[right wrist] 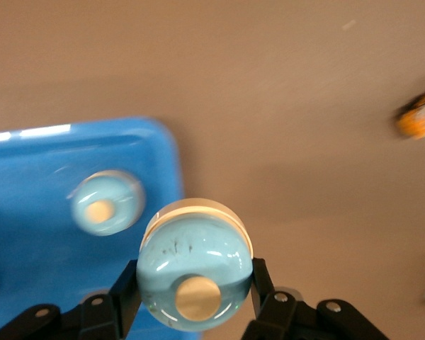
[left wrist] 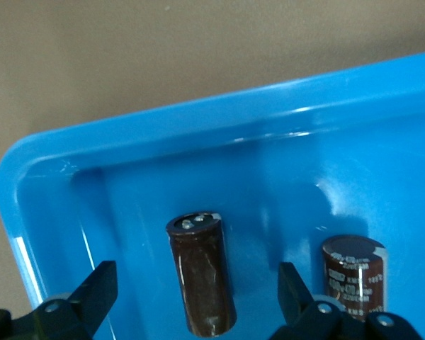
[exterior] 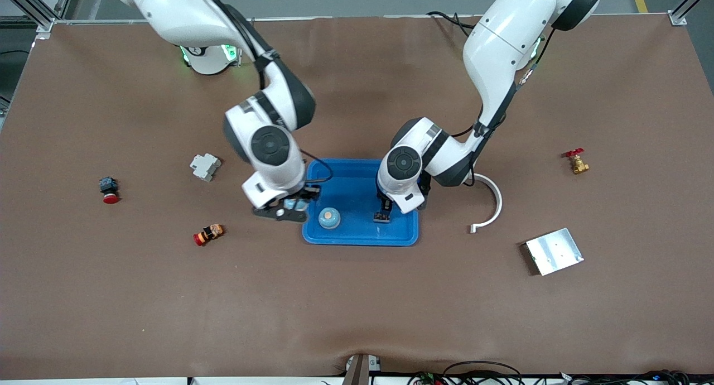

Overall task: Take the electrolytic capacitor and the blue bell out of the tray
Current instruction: 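Carry the dome with the right gripper while the left gripper lifts the capacitor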

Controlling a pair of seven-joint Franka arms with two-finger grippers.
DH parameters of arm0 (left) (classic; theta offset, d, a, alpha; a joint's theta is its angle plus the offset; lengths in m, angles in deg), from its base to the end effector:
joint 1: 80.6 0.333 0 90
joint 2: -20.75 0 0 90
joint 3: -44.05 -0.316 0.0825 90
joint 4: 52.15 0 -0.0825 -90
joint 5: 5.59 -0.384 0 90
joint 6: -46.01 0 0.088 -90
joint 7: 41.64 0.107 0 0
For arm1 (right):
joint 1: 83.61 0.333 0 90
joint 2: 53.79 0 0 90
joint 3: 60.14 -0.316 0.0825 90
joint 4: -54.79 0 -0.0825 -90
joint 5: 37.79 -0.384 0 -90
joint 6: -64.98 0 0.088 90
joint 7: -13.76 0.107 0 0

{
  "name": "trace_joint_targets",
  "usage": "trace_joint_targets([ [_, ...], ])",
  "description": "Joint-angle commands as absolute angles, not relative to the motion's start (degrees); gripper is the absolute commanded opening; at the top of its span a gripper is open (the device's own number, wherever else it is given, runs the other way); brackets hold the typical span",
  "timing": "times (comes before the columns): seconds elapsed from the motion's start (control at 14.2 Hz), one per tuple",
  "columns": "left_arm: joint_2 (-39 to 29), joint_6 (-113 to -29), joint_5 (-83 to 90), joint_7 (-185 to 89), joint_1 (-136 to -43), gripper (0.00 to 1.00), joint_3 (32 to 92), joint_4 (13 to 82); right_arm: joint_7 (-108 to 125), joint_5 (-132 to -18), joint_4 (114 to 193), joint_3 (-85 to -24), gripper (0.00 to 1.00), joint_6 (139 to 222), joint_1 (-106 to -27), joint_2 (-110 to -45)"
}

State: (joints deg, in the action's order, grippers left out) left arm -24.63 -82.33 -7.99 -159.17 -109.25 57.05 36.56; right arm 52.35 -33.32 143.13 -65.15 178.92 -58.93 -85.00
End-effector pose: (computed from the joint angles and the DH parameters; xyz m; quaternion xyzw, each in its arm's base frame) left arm 0.5346 -0.4446 0.1838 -0.7765 -0.6254 0.0720 0.0277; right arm 0.6027 0.3283 0.3289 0.9967 -0.0652 -0.0328 0.0367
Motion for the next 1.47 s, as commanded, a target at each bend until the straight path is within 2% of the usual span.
trace_joint_targets([
  [0.0,-25.7,-83.1,-10.4,-161.2,-110.0,1.00,56.4,35.2,43.9,-32.9,144.9,-65.5,0.06,174.8,-66.0,-81.9],
  [0.14,-26.1,-83.2,-10.5,-161.3,-110.1,1.00,56.4,35.2,36.0,-32.9,147.9,-65.4,0.06,173.3,-71.8,-79.4],
  [0.21,-26.1,-83.3,-10.5,-162.2,-110.1,0.78,56.4,35.2,30.7,-32.9,151.3,-65.6,0.06,174.3,-75.0,-77.2],
  [0.28,-26.1,-83.3,-10.6,-162.7,-110.1,0.43,56.4,35.2,26.3,-32.9,153.6,-65.2,0.06,175.5,-76.6,-75.3],
  [0.35,-26.1,-83.3,-10.9,-162.1,-110.1,0.00,56.4,35.2,22.1,-32.9,155.1,-64.2,0.06,175.8,-79.0,-74.2],
  [0.56,-26.5,-83.3,-13.8,-160.9,-110.1,0.00,56.6,35.2,15.1,-33.0,157.6,-62.3,0.06,175.2,-83.7,-72.2],
  [0.84,-25.3,-81.7,-13.9,-160.9,-110.5,0.00,56.8,34.3,5.3,-33.4,160.2,-55.1,0.08,175.9,-84.6,-71.7],
  [1.05,-24.9,-74.7,-13.9,-160.0,-110.5,0.00,57.7,29.9,2.2,-33.9,163.9,-53.1,0.08,180.4,-84.8,-71.9],
  [1.19,-22.9,-72.2,-13.9,-154.4,-110.4,0.00,58.6,29.5,-0.6,-34.4,166.9,-51.2,0.05,184.7,-84.7,-71.9],
  [1.4,-20.0,-69.1,-13.9,-140.7,-110.1,0.00,59.3,29.9,-1.1,-38.4,169.7,-49.5,0.06,185.0,-84.8,-72.3],
])
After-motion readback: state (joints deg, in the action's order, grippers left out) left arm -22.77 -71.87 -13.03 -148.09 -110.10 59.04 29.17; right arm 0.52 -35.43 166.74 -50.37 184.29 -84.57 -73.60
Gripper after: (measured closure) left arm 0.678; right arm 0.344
